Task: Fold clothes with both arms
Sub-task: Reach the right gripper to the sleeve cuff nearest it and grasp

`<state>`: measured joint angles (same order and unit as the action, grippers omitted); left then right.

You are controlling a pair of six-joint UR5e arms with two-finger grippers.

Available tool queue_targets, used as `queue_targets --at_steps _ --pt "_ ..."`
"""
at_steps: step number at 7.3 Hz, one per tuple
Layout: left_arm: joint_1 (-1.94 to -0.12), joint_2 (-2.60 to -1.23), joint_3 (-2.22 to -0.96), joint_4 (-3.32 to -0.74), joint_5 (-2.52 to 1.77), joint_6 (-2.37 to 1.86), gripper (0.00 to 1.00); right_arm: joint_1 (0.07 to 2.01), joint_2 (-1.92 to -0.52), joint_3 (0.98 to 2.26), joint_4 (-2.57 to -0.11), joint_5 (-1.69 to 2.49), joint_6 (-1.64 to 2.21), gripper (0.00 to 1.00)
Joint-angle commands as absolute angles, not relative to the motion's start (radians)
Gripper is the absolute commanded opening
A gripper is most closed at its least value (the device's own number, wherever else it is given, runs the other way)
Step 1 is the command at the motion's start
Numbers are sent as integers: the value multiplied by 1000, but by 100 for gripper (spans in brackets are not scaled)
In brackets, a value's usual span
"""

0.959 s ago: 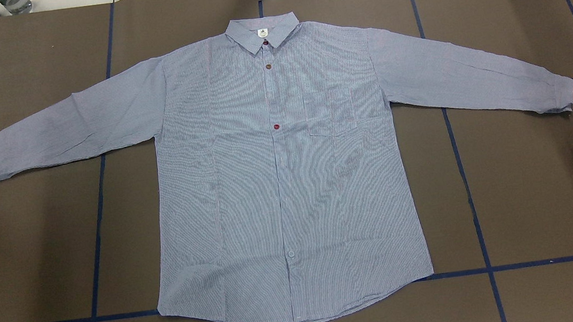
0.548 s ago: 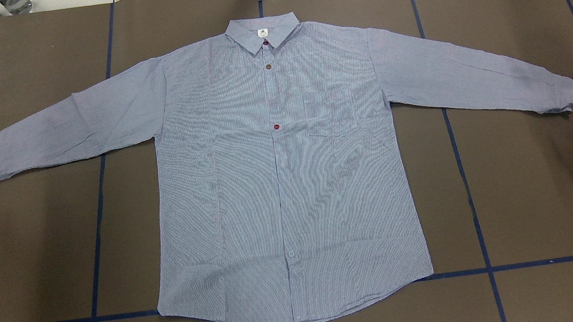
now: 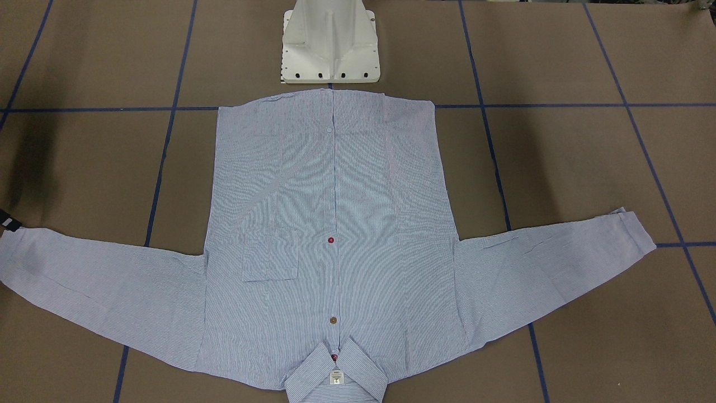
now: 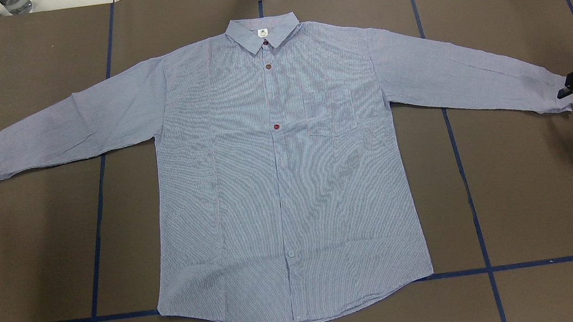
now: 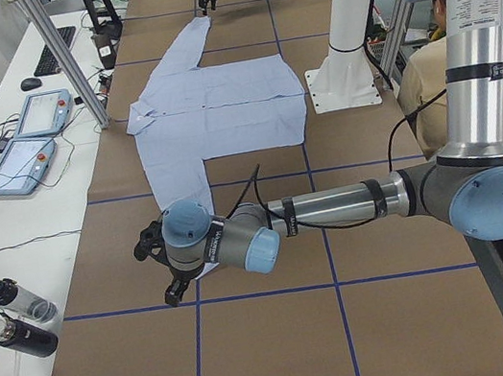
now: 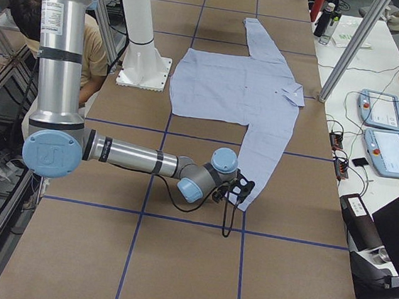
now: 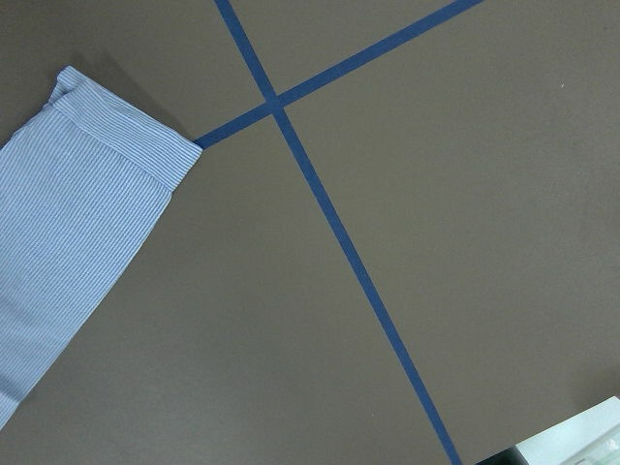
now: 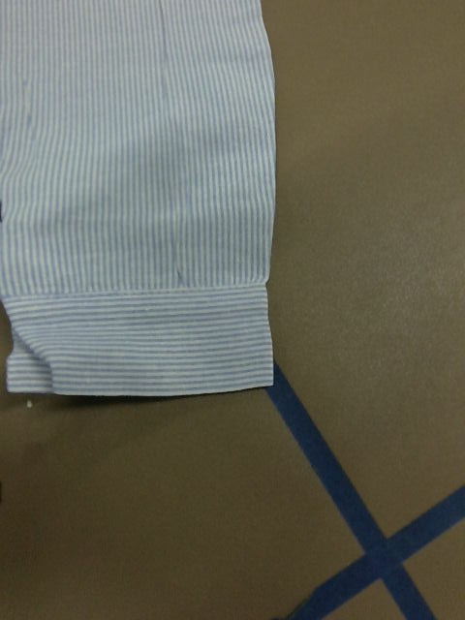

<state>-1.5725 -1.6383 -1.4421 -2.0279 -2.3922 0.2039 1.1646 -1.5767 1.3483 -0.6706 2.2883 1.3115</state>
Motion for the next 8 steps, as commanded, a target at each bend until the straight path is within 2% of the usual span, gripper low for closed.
queue_targets --at_steps 1,3,5,6,7,8 --pt "-1574 -1637 -1448 -2028 -2391 204 100 1138 -1551 1313 -650 2235 1345 88" --pt "-1574 -1637 -1450 -2028 -2391 204 100 1128 -1546 1315 -649 2232 1345 80" --pt "-1574 -1637 -1450 -2028 -2391 204 100 1115 -1536 1302 -649 2229 1344 78" --pt "-1574 -1637 -1450 -2028 -2391 204 100 1114 -1536 1302 -649 2229 1348 60" --pt "-1574 -1637 -1451 -2031 -2393 203 100 1115 -1536 1307 -649 2232 1350 20" --pt "-1574 -1637 -1454 -2031 -2391 202 100 1115 -1537 1312 -647 2235 1350 0"
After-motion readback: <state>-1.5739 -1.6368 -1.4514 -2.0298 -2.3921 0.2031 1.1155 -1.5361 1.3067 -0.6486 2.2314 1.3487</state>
